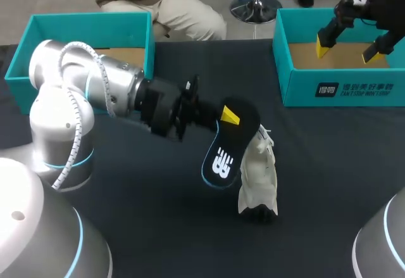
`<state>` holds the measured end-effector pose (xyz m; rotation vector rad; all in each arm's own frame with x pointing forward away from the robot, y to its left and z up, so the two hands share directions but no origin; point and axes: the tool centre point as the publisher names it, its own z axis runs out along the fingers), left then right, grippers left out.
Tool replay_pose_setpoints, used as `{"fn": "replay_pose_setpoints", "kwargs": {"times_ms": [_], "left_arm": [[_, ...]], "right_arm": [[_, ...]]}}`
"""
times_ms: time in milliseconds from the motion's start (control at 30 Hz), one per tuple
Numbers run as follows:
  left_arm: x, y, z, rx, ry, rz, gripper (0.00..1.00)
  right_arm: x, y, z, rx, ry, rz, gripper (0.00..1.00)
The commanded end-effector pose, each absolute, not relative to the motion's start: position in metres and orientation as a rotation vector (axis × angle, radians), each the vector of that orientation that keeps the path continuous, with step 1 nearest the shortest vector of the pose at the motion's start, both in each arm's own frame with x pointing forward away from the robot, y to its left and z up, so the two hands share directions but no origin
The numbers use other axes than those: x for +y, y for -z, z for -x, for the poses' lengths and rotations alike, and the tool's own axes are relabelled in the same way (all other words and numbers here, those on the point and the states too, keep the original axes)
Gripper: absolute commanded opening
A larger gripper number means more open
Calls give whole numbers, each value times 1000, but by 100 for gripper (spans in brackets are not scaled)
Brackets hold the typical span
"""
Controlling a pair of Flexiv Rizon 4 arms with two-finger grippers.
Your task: Take the shoe out of the shoebox, open the shoe tongue, remove and reinsert the insole, then place the shoe into the shoebox
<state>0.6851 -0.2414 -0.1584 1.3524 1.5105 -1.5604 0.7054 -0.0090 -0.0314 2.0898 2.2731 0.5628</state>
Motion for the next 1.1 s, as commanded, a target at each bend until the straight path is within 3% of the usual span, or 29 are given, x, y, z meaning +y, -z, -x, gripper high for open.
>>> {"fn": "replay_pose_setpoints", "kwargs": {"times_ms": [33,1100], "left_arm": [[-247,173,-676,1550,1576,-1330,0],[-255,237,-631,1838,1899,-1258,0]], "right_arm": [[-8,31,-708,2276,-556,-2092,100],[-8,31,-708,2276,-556,-2092,100]]}}
